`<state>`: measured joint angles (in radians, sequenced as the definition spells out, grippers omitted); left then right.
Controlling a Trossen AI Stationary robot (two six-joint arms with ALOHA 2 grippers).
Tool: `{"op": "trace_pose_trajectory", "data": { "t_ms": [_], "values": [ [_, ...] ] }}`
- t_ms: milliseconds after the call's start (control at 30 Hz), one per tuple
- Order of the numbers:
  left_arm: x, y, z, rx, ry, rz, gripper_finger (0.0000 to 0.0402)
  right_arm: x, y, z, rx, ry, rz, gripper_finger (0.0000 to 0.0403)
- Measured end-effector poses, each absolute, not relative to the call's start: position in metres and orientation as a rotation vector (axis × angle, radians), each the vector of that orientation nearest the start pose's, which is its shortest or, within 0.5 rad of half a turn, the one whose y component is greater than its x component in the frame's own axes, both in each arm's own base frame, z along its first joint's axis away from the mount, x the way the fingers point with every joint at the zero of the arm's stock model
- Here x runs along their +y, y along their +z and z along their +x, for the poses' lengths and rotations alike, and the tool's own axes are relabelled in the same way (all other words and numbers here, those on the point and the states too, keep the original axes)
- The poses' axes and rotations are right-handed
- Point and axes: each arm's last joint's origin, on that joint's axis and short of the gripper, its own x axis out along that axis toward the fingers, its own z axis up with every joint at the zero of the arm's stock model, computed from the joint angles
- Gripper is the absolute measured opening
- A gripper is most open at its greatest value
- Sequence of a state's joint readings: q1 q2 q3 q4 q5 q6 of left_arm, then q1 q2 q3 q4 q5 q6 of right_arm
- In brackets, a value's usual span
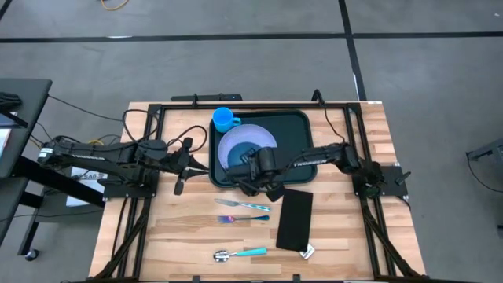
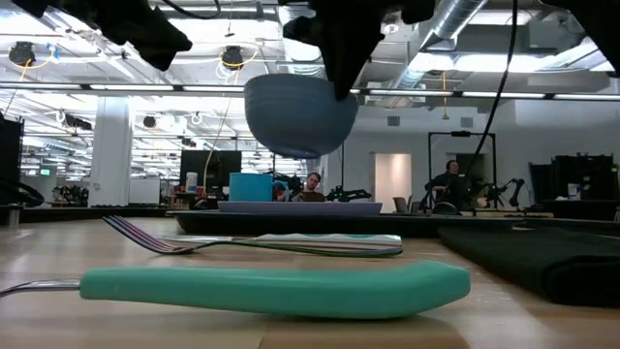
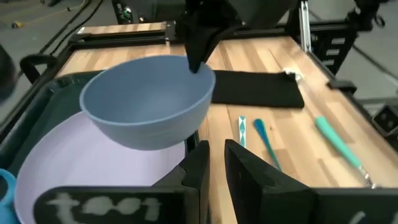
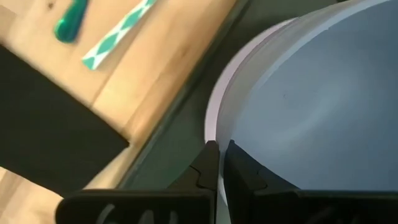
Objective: Set up tray
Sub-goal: Put the light blue bowl on the white plate
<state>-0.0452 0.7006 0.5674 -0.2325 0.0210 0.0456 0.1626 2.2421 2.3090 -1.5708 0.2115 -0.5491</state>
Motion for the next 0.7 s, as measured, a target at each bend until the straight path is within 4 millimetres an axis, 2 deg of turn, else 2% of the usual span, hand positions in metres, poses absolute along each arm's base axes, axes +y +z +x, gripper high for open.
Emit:
{"op": "trace_pose_trajectory", "data": {
  "t_ms": [267, 367, 500, 700],
  "values": [
    [-0.007, 0.265, 0.161, 0.371, -0.074, 0.189, 0.0036, 0.082, 0.291, 0.423, 1.458, 0.377, -0.725, 0.0001],
    [-0.007, 0.261, 0.166, 0.464, -0.101, 0.271, 0.0036, 0.087, 0.291, 0.422, 1.457, 0.366, -0.713, 0.0001],
    [-0.008, 0.261, 0.183, 0.594, -0.142, 0.38, 0.0036, 0.092, 0.291, 0.421, 1.455, 0.364, -0.709, 0.0001],
    [-0.009, 0.275, 0.212, 0.721, -0.209, 0.545, 0.0039, 0.103, 0.291, 0.419, 1.45, 0.358, -0.7, 0.0001]
  ]
}}
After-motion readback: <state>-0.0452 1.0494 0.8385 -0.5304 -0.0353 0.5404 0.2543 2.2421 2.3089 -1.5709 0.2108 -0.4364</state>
